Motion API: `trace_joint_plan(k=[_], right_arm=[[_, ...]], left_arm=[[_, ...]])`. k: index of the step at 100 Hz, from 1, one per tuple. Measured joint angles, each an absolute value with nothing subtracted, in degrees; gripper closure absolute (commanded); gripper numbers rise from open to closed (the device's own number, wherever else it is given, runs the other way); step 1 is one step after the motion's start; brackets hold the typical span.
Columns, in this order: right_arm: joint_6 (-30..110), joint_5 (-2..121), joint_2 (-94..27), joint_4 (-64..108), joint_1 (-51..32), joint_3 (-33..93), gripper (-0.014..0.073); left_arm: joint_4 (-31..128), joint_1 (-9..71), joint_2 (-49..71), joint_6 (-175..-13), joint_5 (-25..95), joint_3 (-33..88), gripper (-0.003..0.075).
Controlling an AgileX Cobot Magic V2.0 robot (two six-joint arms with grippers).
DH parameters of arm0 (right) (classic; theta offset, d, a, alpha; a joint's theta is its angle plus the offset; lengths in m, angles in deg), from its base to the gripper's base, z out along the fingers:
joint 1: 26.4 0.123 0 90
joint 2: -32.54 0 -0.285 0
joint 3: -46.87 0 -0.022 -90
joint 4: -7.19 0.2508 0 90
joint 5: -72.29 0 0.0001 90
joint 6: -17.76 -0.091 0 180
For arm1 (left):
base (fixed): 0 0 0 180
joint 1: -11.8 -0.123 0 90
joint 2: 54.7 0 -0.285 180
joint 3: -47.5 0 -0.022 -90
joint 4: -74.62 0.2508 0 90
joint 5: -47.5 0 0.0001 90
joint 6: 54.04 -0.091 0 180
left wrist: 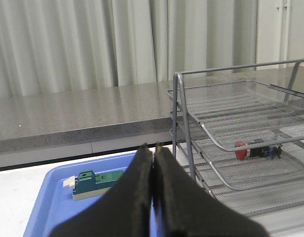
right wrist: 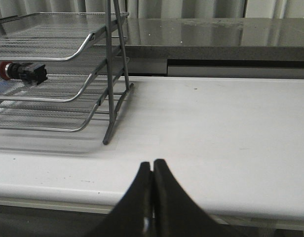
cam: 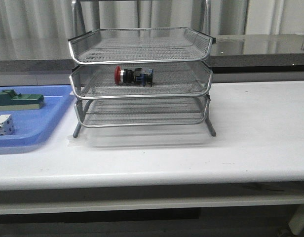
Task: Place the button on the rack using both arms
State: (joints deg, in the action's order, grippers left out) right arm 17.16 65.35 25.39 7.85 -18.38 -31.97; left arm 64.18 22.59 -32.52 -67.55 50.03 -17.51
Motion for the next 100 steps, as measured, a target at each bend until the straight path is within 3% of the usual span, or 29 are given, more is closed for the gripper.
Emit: trace_joint_plan(k=[64,100], right_arm=[[17.1,65.4,25.4,7.8,-18.4,-32.0,0.0651],[17.1,65.4,25.4,7.8,-18.4,-32.0,0.0651]], left_arm=[[67.9,22.5,-32.5,-67.5,48.5,-17.5,0.0741],[75.1,15.1,-40.2,-59.1,46.6,-23.5,0.0741]])
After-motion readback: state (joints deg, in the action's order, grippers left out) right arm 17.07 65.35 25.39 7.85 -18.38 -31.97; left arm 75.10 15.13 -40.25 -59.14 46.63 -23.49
